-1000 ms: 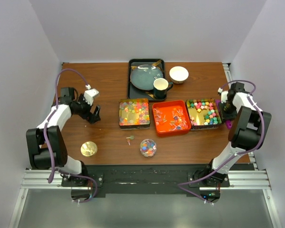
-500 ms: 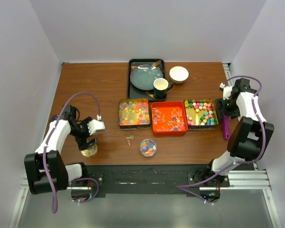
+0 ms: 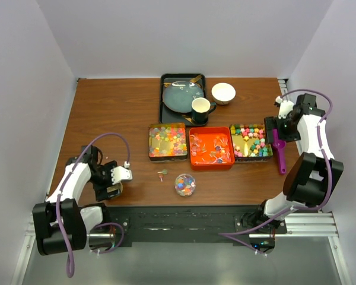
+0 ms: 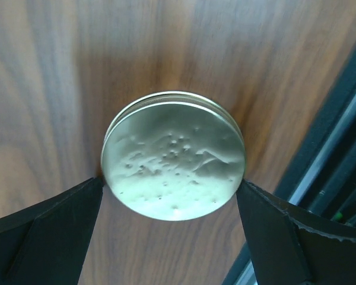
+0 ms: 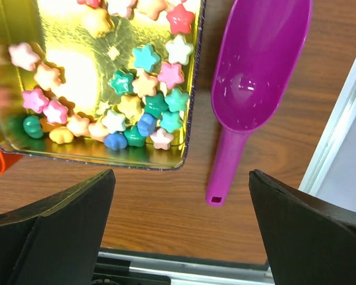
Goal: Pack the candies
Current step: Pick up the bottle lid at the center of the board.
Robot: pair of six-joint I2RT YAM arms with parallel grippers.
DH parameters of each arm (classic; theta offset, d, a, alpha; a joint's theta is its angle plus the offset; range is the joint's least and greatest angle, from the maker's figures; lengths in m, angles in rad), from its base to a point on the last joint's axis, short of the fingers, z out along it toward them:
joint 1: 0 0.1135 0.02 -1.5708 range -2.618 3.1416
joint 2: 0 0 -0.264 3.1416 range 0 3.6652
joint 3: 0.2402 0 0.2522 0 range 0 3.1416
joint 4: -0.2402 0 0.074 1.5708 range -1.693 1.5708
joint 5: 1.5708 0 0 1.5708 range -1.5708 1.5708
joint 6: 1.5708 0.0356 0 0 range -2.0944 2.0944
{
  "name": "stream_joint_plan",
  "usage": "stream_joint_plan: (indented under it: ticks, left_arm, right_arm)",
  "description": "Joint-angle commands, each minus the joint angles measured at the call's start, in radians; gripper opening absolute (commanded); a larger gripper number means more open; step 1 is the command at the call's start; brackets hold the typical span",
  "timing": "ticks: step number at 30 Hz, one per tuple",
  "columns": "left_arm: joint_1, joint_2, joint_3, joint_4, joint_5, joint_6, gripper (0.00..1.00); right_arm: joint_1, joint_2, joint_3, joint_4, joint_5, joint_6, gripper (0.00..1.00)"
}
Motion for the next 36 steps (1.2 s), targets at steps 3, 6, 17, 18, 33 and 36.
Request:
stream_joint_plan:
  ticks: [3,6,17,18,33,36]
  left_arm:
    - [0.0,0.051,0.016,0.081,-0.009,-0.033,1.0]
    - [0.002,0.071,0.009,0.106,-0.006,-0.03,1.0]
    - [-0.044,0.071,0.026,0.145,0.109,-0.033,1.0]
    - [-0.044,0.088,0.024,0.149,0.105,-0.035,1.0]
    - [-0.046,0.099,0.15,0.028,0.202,0.002,0.79]
    - [-0.082,0.057,0.222,-0.038,0.255,-0.001,0.8]
  right_arm:
    - [0.004,-0.045,0.052,0.024,-0.079,0.015,0.99]
    - [0.007,-0.036,0.055,0.026,-0.081,0.021,0.99]
    - [0.03,-0.03,0.048,0.056,-0.098,0.047,0.99]
    - [0.03,-0.03,0.048,0.056,-0.098,0.05,0.99]
    - [0.061,-0.018,0.075,0.059,-0.116,0.081,0.98]
    - [0.065,-0.013,0.09,0.065,-0.127,0.085,0.98]
